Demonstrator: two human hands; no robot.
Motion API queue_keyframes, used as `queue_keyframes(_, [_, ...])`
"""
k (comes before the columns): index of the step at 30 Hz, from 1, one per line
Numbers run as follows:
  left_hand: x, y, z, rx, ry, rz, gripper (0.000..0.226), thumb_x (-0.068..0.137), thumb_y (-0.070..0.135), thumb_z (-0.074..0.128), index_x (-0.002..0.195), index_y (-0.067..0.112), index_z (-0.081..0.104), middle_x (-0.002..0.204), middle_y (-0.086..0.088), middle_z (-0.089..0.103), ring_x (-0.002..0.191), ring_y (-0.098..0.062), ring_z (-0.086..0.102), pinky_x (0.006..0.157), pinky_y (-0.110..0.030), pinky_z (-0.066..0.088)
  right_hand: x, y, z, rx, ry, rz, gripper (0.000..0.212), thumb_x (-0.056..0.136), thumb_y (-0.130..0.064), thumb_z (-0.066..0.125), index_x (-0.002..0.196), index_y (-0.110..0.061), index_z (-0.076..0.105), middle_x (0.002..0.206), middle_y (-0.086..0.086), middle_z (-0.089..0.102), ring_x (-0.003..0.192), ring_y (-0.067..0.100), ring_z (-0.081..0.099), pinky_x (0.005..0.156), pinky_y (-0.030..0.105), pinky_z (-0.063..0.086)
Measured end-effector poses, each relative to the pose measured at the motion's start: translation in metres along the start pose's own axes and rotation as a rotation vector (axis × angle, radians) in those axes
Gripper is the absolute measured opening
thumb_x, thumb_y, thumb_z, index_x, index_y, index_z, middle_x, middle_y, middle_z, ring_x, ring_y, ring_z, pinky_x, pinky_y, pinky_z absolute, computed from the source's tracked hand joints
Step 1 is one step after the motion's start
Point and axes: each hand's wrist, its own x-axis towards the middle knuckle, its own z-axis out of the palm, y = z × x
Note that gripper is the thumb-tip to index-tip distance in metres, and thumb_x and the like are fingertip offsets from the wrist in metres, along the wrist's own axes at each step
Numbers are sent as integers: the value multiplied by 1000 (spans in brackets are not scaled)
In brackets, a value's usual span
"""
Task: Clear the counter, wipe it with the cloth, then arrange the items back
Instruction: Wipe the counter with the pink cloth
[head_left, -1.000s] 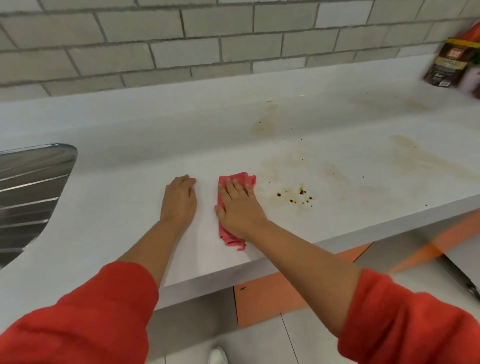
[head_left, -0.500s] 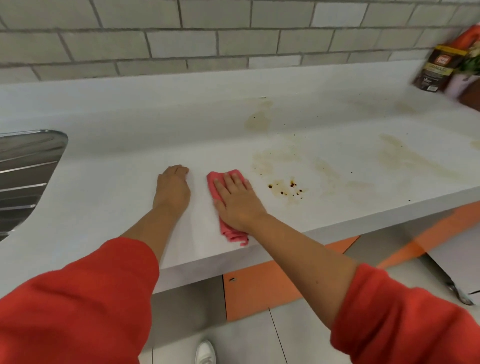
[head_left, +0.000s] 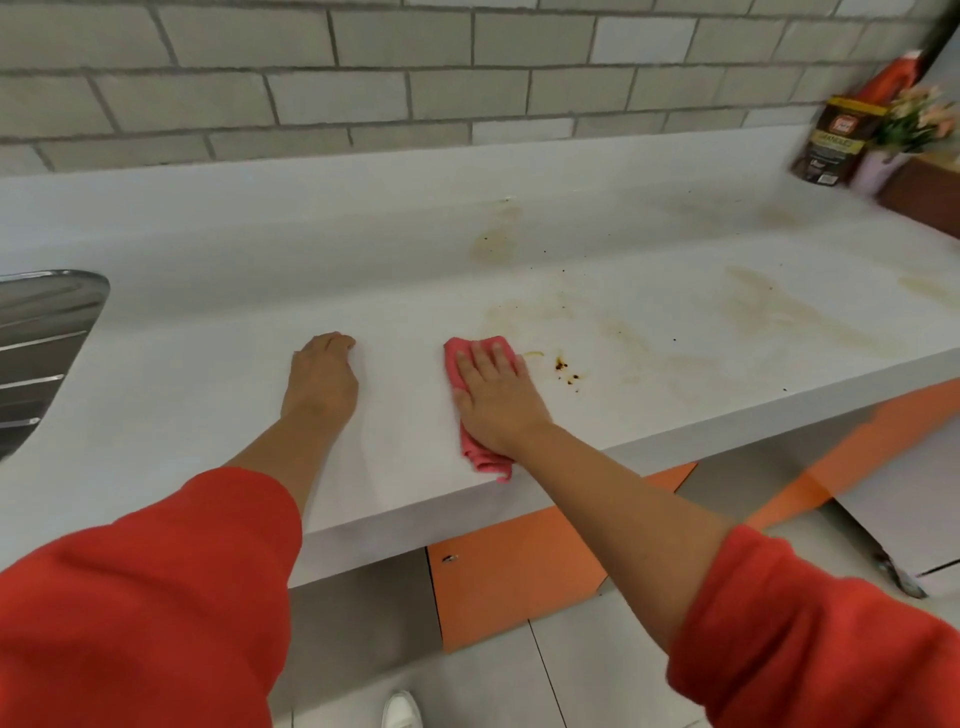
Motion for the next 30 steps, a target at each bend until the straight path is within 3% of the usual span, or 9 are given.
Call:
queue_keyframes(4, [1,-1,-1,11,2,22,42,93,-2,32,131,2,49,138,-17,45,127,-34,41,112,-39,28,-43,23,0,38,-11,-187,52,102,-34,19,151,-21,4,159,0,-3,147,15,-7,118,35,-7])
queue_keyframes(9, [0,1,0,5,-15,-8,42,95,1,31,133,5,47,140,-15,44,128,-33,39,112,-39,28,-35,73,-9,19,-10,101,55,102,-33,17,151,-17,2,160,5,-3,147,20,-7,118,40,-4])
queue_keyframes(13, [1,2,0,5,-20,-34,43,94,1,31,134,6,46,141,-14,43,128,-33,39,112,-40,29,-7,54,-7,-6,-17,226,58,101,-35,14,151,-12,-2,159,10,-4,147,28,-7,119,43,-4])
queue_keyframes(20, [-1,2,-2,-2,-8,-10,41,95,2,30,133,5,47,141,-14,44,129,-32,39,112,-41,30,-48,56,-3,46,8,-114,52,102,-36,20,151,-23,7,160,-2,2,147,15,-1,119,35,-1])
queue_keyframes(25, [-1,4,-3,-2,-9,-12,42,95,2,30,133,5,47,141,-13,44,130,-32,39,112,-41,30,-31,100,-13,31,13,85,54,101,-35,19,151,-19,7,160,3,3,148,17,0,119,38,0])
queue_keyframes(28, [0,4,-2,8,-7,-19,43,94,1,30,133,5,47,141,-13,44,129,-33,39,112,-42,30,-3,89,-12,17,12,232,56,101,-36,17,151,-15,4,159,8,1,147,25,-3,119,42,0])
queue_keyframes(30, [0,5,-3,10,-7,-23,43,94,0,30,133,4,47,141,-14,43,129,-33,39,112,-42,30,9,70,-10,19,-3,225,58,100,-38,16,151,-14,3,159,8,-1,147,27,-4,119,43,-1])
